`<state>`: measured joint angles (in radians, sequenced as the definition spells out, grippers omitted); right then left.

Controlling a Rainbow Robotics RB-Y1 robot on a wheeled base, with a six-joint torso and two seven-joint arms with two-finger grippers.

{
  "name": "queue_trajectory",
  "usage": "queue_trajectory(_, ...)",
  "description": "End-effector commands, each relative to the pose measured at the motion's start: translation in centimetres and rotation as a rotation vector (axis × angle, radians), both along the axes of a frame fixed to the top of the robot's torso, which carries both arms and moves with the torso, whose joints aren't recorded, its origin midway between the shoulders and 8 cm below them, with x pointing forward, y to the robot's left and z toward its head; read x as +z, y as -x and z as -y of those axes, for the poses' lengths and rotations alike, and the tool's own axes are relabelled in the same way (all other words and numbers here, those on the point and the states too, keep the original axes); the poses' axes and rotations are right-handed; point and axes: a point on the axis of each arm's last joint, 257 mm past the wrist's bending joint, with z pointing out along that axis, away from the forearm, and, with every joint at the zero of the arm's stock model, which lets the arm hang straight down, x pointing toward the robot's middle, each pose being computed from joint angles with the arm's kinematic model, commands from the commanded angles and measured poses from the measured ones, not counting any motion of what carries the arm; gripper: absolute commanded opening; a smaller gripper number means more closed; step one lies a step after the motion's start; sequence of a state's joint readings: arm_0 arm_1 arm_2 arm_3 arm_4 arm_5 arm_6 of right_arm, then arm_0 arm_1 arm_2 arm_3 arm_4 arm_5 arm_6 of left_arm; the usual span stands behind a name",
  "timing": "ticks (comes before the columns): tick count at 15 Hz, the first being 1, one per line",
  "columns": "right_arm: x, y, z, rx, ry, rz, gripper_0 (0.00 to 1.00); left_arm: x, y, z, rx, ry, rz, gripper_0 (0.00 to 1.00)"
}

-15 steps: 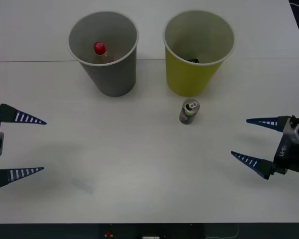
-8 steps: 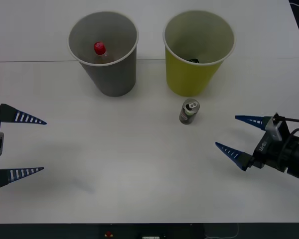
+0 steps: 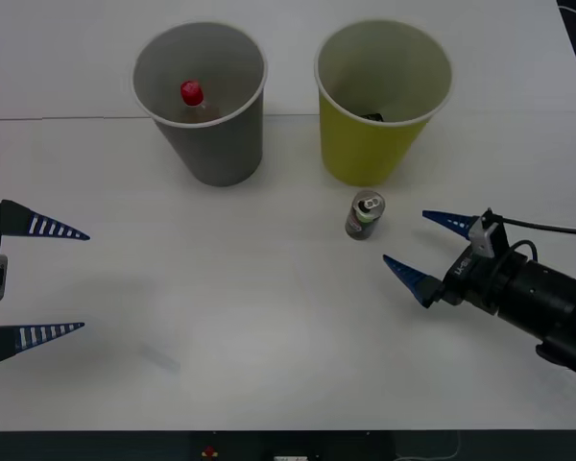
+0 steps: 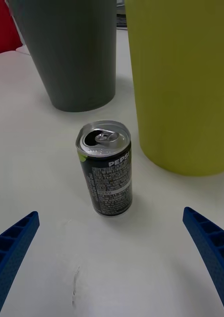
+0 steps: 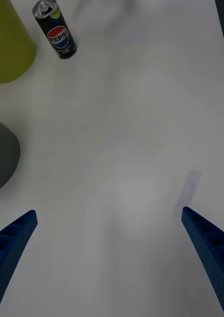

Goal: Put the can into the green bin and the plastic bottle into the gray bin

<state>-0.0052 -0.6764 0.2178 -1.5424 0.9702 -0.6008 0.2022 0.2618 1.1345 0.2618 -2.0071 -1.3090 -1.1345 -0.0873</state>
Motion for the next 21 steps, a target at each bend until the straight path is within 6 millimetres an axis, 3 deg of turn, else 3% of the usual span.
queue_trajectory(1, -0.5, -1.1, -1.0, -0.007, 0.000, 0.009, 1.00, 0.0, 0.0, 0.0, 0.000, 0.000, 0.000, 1.00)
queue_trajectory(15, -1.4, -6.1, -6.5, -0.033, -0.056, 0.033, 1.00, 0.0, 0.0, 0.0, 0.000, 0.000, 0.000, 1.00)
queue_trajectory(20, -1.3, -6.5, -7.2, -0.027, -0.042, 0.051, 1.00, 0.0, 0.0, 0.0, 0.000, 0.000, 0.000, 1.00)
queue_trajectory(21, -1.3, -6.5, -7.3, -0.026, -0.040, 0.054, 0.43, 0.0, 0.0, 0.0, 0.000, 0.000, 0.000, 1.00)
